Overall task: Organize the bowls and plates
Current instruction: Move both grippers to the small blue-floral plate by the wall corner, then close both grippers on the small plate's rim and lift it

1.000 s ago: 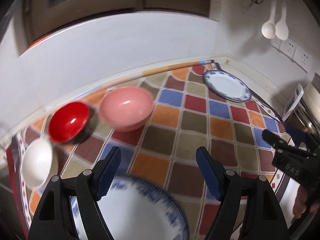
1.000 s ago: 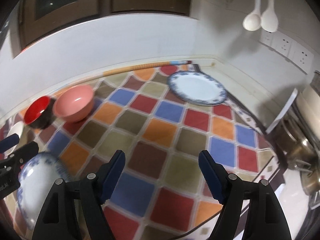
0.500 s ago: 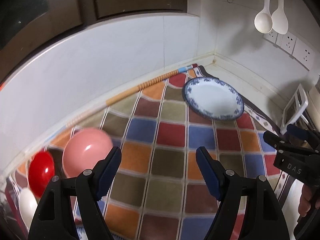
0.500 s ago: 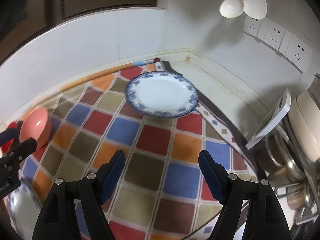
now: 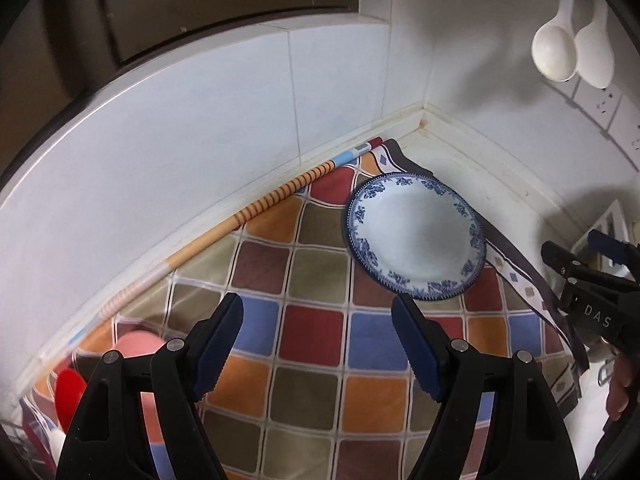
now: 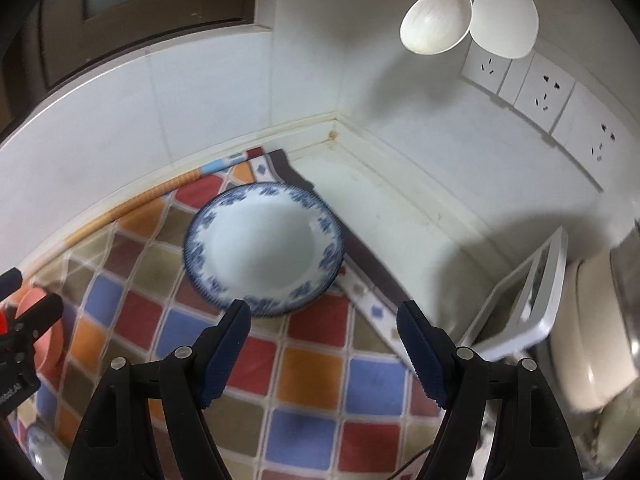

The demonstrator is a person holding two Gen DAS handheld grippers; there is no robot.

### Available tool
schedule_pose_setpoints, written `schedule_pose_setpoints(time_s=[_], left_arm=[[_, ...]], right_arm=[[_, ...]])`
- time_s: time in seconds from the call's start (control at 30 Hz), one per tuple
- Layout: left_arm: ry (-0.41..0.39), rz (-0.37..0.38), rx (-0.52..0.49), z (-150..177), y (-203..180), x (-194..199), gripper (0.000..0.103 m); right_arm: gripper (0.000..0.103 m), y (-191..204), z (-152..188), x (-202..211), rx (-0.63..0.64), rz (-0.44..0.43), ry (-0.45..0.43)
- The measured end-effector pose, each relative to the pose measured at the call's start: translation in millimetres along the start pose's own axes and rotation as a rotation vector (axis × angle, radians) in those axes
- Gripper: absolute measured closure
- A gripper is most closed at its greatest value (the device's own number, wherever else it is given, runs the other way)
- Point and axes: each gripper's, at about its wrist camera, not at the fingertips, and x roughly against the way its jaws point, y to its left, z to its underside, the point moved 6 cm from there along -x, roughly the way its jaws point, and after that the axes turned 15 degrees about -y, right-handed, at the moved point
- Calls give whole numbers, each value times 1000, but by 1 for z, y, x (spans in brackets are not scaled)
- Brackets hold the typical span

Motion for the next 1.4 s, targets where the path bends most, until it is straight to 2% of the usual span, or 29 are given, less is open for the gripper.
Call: schedule_pose_setpoints(time_s=[0.17, 0.4, 0.53, 0.83, 1.03, 1.4], left_arm=[[47, -4, -15, -14, -6, -33, 27], [90, 0, -15, -25, -15, -86, 31], [119, 10, -9, -24, -22, -122, 34], [189, 18, 2, -5, -28, -189, 42], [225, 41, 31, 9, -33, -209, 50], [236, 66, 58, 10, -41, -223, 65]], right_arm=[[27, -14, -16, -35, 2, 20, 50], [27, -22, -19, -84, -45, -19, 128], [28, -24, -16, -117, -66, -39, 167], [38, -19, -2, -180, -68, -26, 199], [46, -18, 12, -206, -56, -11, 224], [58, -14, 22, -215, -105, -37, 250]])
